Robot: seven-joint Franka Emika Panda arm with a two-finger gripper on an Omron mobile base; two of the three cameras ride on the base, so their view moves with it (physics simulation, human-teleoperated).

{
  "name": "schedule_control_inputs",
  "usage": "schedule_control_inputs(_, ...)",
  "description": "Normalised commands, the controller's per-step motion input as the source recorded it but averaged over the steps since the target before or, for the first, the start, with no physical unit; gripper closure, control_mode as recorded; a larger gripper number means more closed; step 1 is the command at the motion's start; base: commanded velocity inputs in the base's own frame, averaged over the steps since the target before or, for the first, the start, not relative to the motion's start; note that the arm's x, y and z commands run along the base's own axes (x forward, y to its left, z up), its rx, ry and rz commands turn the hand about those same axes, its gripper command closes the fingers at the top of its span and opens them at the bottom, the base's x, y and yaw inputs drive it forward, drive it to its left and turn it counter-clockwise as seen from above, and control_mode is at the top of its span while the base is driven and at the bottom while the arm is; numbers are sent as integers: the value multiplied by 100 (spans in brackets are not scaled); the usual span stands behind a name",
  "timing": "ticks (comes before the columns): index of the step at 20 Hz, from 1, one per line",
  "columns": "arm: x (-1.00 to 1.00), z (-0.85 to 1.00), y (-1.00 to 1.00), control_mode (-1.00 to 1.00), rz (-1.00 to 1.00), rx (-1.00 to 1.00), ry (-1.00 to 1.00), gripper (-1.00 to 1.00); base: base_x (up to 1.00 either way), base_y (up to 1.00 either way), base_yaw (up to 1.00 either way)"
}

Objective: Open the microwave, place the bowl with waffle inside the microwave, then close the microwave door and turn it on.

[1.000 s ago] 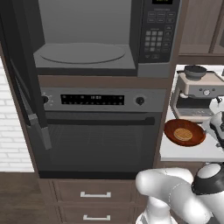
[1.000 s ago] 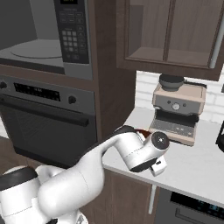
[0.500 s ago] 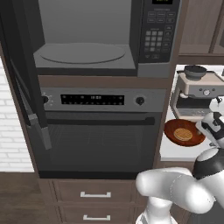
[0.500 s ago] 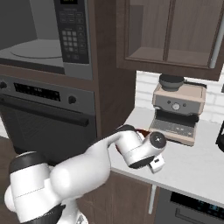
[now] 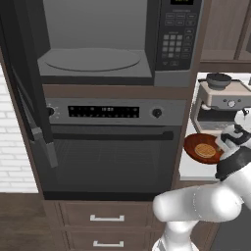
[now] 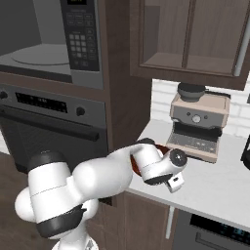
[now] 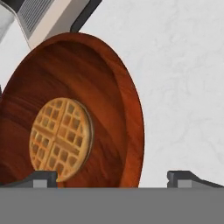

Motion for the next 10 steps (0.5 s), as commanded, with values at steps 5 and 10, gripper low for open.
schedule_control_inputs(5, 0, -19, -11, -100, 1, 2, -2, -100, 0, 0, 0)
schedule_control_inputs(10, 9, -17, 2, -100, 0, 0, 0, -100, 0, 0, 0)
